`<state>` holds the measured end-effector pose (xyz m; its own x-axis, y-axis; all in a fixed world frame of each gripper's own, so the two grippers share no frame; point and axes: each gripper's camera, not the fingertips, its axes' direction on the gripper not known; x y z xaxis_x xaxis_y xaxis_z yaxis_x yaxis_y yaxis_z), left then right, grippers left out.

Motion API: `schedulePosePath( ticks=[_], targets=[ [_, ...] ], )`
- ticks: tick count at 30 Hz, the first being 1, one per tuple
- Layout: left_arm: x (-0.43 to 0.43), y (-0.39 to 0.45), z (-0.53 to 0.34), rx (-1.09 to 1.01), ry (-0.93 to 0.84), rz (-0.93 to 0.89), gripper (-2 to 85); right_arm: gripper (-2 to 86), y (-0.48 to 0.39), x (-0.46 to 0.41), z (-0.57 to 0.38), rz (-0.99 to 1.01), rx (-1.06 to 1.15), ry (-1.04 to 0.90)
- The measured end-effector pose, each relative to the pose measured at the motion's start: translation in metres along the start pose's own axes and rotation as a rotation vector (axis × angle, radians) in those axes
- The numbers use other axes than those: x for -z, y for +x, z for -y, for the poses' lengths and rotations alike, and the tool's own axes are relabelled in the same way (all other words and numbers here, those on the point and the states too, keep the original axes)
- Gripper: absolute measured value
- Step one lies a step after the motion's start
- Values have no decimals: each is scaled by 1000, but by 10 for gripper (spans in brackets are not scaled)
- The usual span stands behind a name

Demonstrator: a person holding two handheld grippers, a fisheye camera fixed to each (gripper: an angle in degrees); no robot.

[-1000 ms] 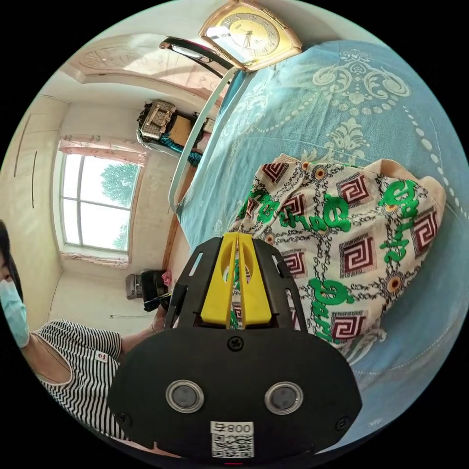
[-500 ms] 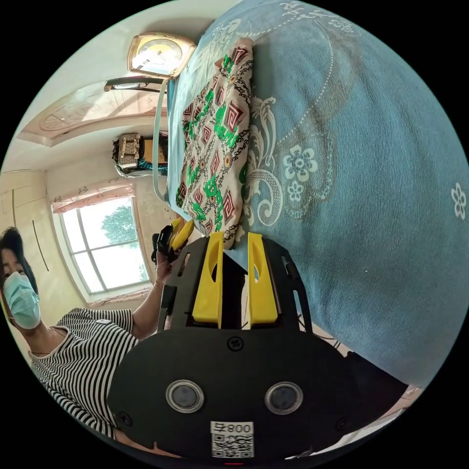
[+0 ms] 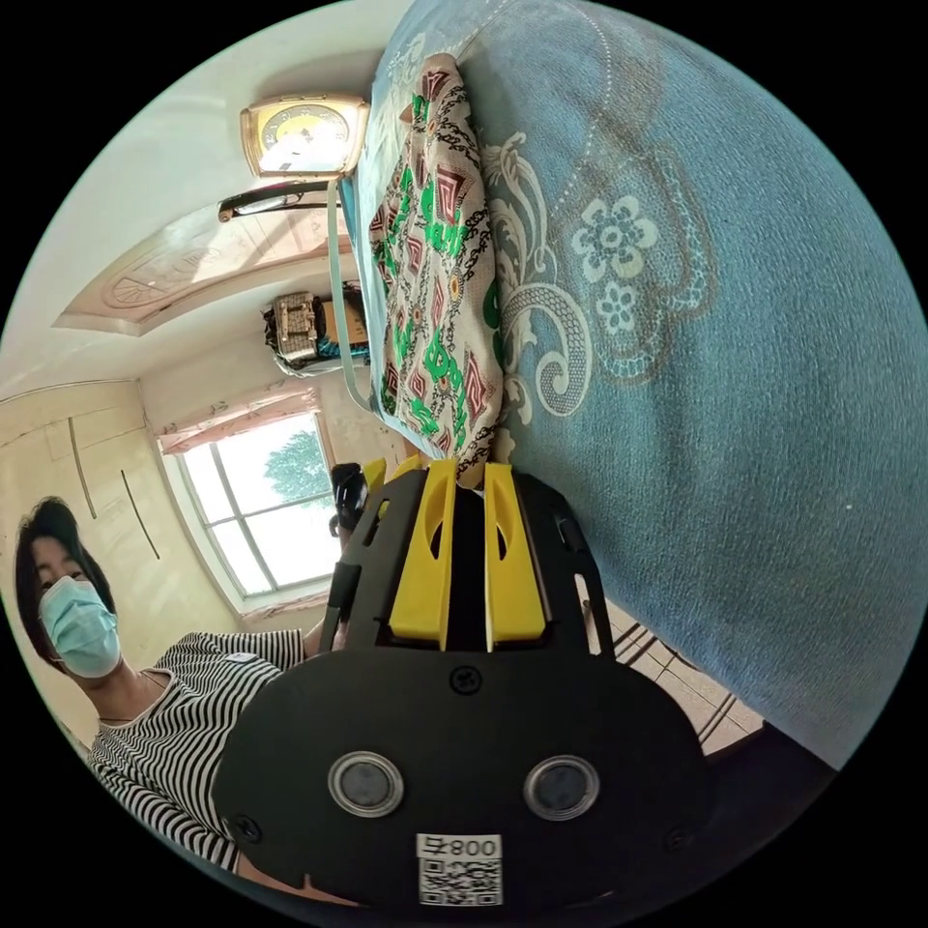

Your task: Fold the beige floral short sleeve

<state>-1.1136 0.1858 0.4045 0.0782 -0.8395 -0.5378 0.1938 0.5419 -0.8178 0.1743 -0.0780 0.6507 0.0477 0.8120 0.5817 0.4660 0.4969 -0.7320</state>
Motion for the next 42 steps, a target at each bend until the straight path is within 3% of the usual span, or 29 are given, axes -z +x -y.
schedulePosePath(
  ticks=[4, 7, 20, 30, 42],
  targets=[
    [-33, 0, 12, 79, -124, 69, 82, 58, 9, 16, -6, 59, -28, 15],
    [-44, -4, 19, 125, -127, 13, 66, 51, 14, 23, -9, 76, -33, 16],
    [-43, -15, 11, 203, -56, -164, 17, 67, 18, 40, -25, 172, -65, 16],
    [-30, -10, -3, 180, -26, -177, 32, 19, 10, 47, -47, 235, -61, 29],
    [32, -28, -29, 228, 335, -248, 96, 12, -42, 63, -76, 309, 55, 52]
  ],
)
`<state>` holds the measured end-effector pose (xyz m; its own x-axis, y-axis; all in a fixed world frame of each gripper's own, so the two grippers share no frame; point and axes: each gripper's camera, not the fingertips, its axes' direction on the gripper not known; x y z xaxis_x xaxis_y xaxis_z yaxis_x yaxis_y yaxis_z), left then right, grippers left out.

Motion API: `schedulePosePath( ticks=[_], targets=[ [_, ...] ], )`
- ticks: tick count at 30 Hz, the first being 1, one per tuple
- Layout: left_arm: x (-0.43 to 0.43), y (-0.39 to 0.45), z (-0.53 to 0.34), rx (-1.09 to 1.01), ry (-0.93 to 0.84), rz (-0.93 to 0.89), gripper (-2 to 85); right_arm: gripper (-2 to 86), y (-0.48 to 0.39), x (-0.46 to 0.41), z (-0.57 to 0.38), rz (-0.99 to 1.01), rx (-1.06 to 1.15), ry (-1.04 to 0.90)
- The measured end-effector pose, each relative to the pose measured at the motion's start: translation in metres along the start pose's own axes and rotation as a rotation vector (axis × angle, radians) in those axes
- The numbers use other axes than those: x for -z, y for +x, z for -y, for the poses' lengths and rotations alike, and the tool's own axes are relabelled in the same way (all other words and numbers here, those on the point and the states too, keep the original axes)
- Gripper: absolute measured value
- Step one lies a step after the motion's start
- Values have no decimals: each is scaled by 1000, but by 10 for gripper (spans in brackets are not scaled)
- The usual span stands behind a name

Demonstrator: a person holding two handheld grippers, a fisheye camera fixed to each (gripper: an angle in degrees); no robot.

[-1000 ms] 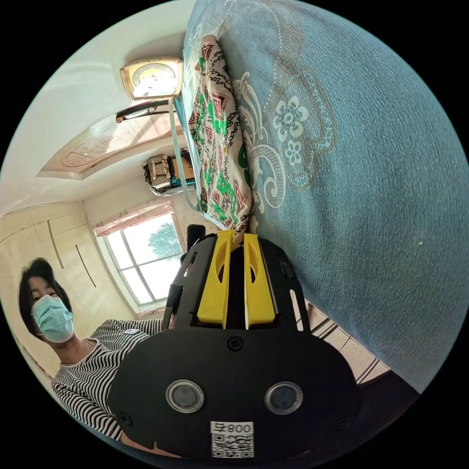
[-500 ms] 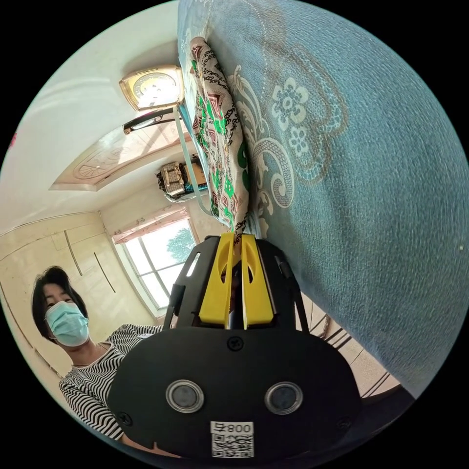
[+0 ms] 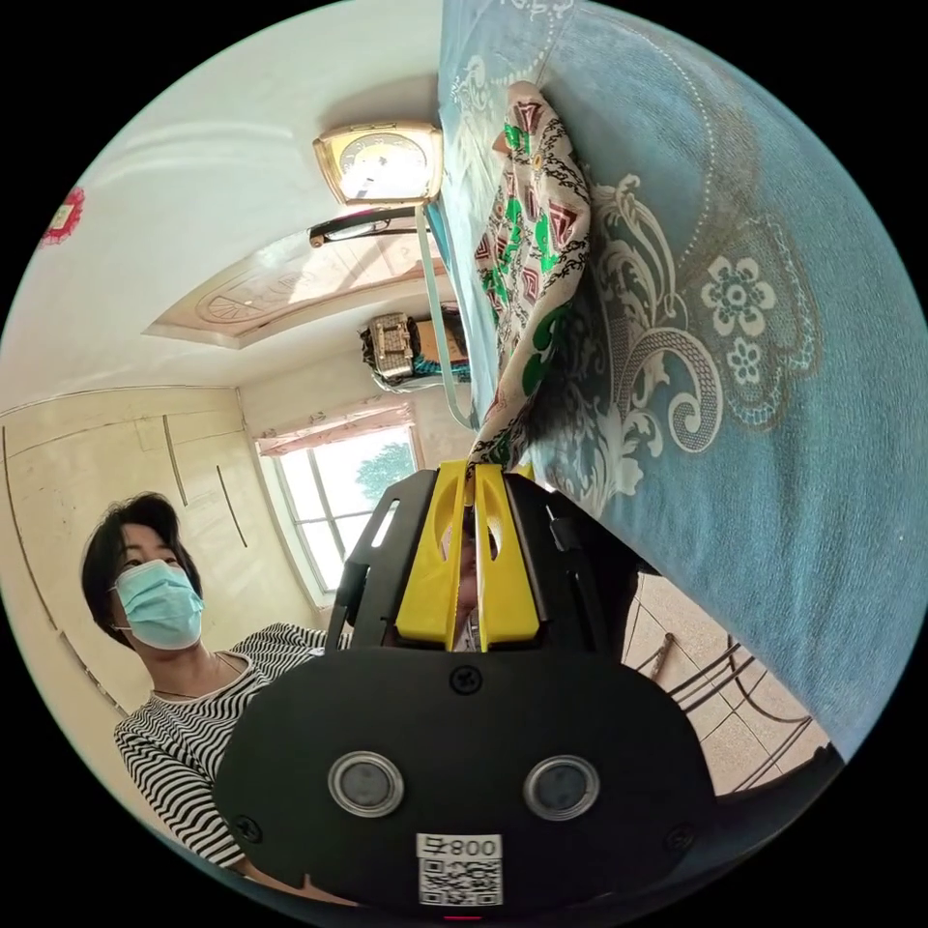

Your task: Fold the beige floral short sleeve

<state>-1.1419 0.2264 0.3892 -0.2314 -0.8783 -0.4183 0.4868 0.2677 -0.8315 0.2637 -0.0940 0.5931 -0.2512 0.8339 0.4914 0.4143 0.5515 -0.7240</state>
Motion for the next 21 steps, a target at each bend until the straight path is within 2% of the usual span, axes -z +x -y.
schedulePosePath(
  ticks=[5, 21],
  targets=[
    [11, 0, -2, 24, 102, 2, 97, 11, -15, -3, -13, 18, 15, 13],
    [-6, 31, -35, 25, 161, 2, 28, 9, -58, -22, -71, 6, 16, 32]
  ],
)
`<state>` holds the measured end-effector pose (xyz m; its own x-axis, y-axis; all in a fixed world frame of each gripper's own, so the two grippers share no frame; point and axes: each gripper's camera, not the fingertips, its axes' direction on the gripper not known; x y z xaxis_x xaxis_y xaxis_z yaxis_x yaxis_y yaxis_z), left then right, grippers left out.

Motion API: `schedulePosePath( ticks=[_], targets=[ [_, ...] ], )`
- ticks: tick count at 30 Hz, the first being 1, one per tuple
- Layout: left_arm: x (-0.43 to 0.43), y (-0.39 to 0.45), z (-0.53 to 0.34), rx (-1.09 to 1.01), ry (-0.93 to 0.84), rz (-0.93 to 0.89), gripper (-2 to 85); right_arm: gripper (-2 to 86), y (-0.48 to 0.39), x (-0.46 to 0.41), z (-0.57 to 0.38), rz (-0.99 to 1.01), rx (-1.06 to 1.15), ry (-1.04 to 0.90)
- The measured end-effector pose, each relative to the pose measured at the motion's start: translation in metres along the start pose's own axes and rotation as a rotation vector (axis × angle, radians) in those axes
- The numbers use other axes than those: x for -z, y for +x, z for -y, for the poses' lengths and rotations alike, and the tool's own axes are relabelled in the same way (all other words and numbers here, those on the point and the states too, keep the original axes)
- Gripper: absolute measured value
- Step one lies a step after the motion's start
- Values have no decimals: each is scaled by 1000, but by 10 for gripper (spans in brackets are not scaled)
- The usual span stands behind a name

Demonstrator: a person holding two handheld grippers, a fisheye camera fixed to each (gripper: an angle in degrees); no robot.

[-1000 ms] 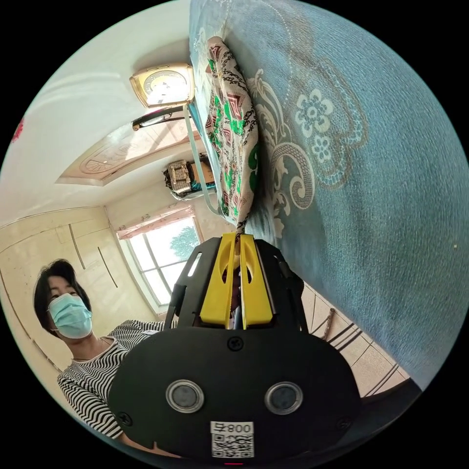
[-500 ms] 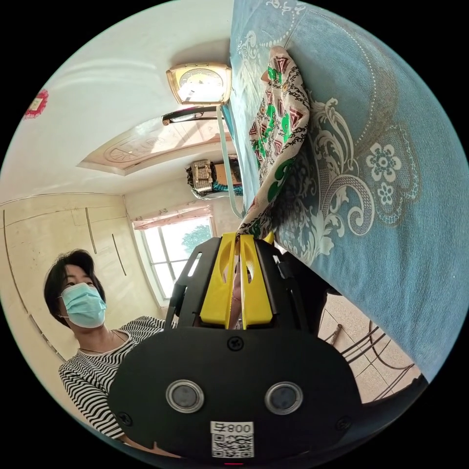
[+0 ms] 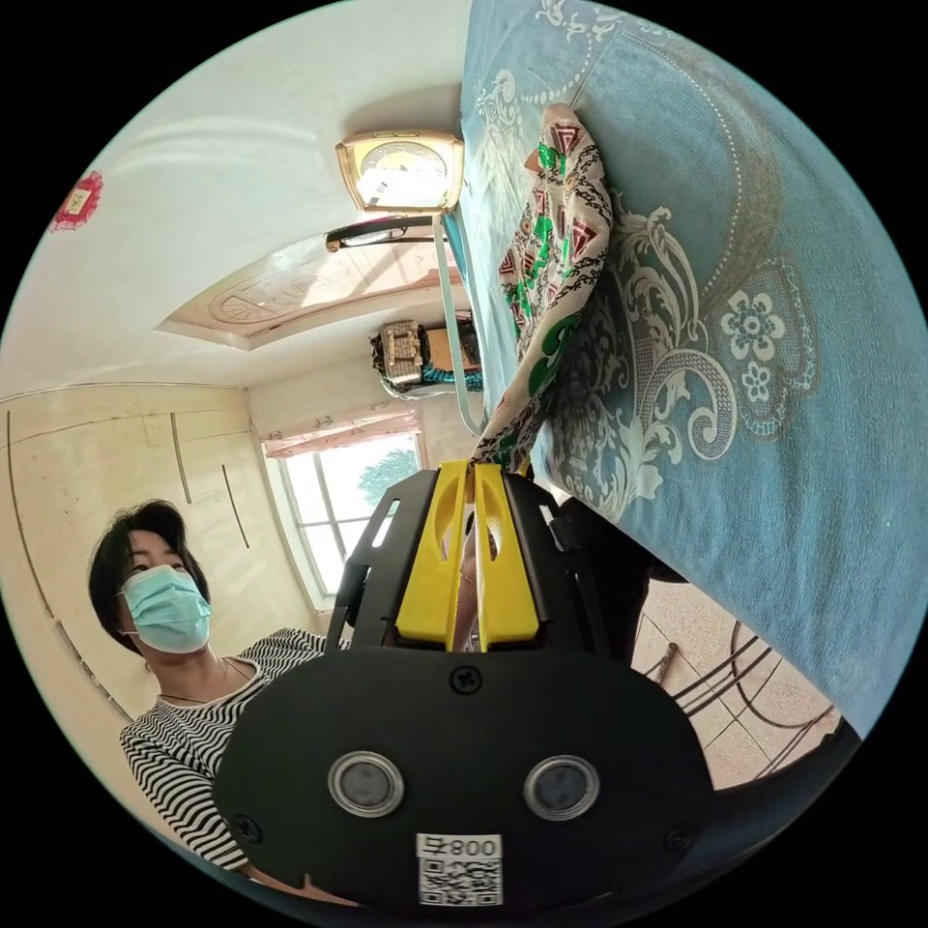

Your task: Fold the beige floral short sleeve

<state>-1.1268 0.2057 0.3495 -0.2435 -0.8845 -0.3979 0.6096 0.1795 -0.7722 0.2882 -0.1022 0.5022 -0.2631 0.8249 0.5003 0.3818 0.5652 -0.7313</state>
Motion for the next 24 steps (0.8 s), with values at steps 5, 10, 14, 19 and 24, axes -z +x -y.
schedulePosePath(
  ticks=[5, 10, 14, 19, 24],
  targets=[
    [-8, 29, -29, -65, -43, 14, 23, 8, -13, 3, -29, -7, -10, 25],
    [-19, 59, -58, -129, -86, -13, 21, 8, -41, 9, -70, -22, 16, 45],
    [-33, 90, -84, -199, -133, -38, 20, 8, -66, 13, -100, -21, 54, 63],
    [-54, 125, -116, -270, -185, -82, 20, 8, -108, 22, -151, -6, 125, 97],
    [-83, 162, -149, -351, -248, -118, 19, 8, -148, 33, -200, 13, 197, 135]
  ],
)
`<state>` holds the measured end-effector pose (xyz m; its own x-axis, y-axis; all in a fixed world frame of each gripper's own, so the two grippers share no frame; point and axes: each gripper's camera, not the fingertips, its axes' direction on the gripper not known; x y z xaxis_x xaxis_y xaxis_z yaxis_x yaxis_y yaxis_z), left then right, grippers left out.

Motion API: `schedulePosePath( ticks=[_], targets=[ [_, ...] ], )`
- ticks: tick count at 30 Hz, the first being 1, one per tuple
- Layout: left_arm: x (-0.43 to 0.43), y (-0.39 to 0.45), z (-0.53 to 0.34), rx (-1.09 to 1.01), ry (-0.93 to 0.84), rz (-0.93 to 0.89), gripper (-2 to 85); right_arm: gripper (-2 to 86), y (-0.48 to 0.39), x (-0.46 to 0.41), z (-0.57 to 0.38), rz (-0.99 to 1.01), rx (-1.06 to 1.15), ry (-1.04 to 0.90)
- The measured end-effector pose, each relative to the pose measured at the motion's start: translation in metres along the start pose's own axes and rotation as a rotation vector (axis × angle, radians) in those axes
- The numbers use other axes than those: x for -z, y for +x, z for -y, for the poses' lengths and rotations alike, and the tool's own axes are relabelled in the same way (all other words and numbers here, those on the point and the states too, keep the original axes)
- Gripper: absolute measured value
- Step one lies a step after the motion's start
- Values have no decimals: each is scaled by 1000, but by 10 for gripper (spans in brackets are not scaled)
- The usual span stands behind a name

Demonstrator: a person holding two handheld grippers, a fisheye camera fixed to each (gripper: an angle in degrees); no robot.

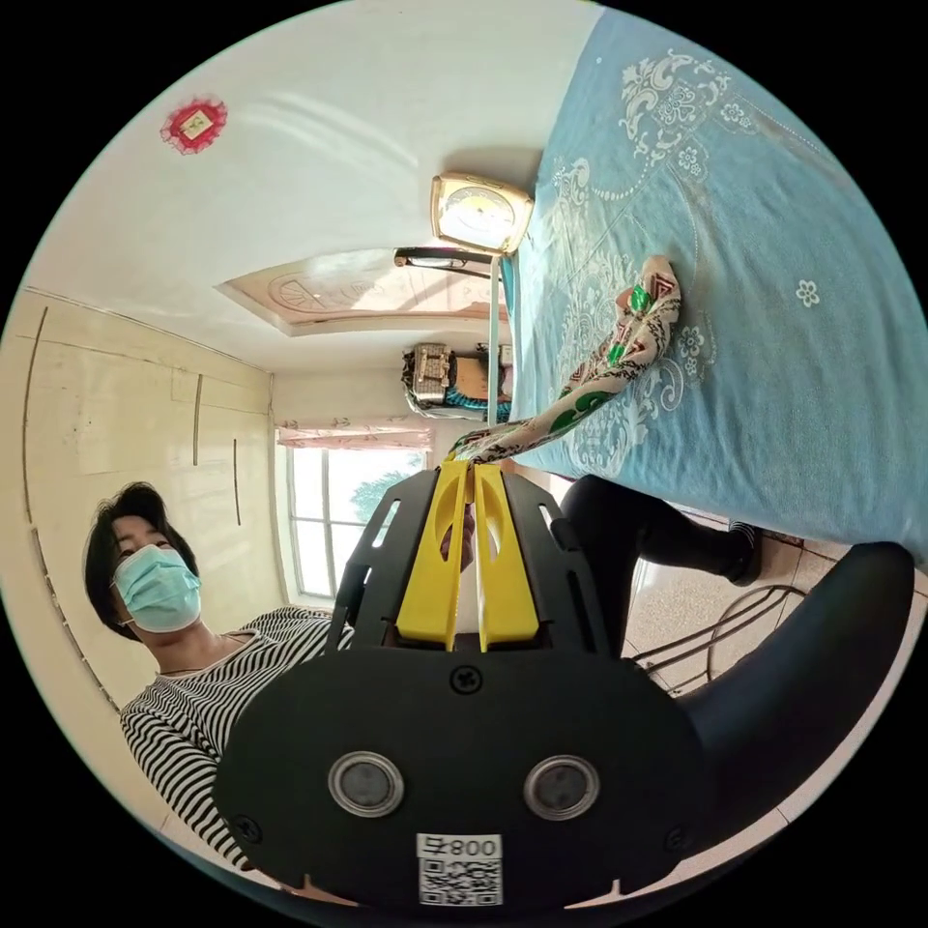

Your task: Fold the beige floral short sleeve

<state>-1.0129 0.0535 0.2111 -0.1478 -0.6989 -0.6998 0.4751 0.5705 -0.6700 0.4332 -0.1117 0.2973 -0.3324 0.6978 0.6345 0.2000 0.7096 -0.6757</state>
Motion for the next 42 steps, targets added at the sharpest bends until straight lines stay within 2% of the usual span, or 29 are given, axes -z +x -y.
schedulePosePath(
  ticks=[16, 22, 26, 29, 35, 42],
  targets=[
    [-176, 125, -12, -230, -241, -145, 18, 8, -183, 70, -106, 67, 280, 171],
    [-259, 147, -4, -245, -322, -172, 18, 7, -233, 93, -122, 62, 313, 239],
    [-332, 150, 16, -234, -374, -128, 18, 7, -250, 110, -112, 22, 280, 268],
    [-398, 150, 43, -219, -406, -91, 18, 7, -261, 130, -84, -11, 239, 292],
    [-556, 191, 133, -314, -406, -78, 18, 6, -315, 189, 42, -70, 248, 329],
    [-710, 298, 228, -602, -283, -212, 19, 7, -500, 268, 219, -229, 529, 380]
  ],
)
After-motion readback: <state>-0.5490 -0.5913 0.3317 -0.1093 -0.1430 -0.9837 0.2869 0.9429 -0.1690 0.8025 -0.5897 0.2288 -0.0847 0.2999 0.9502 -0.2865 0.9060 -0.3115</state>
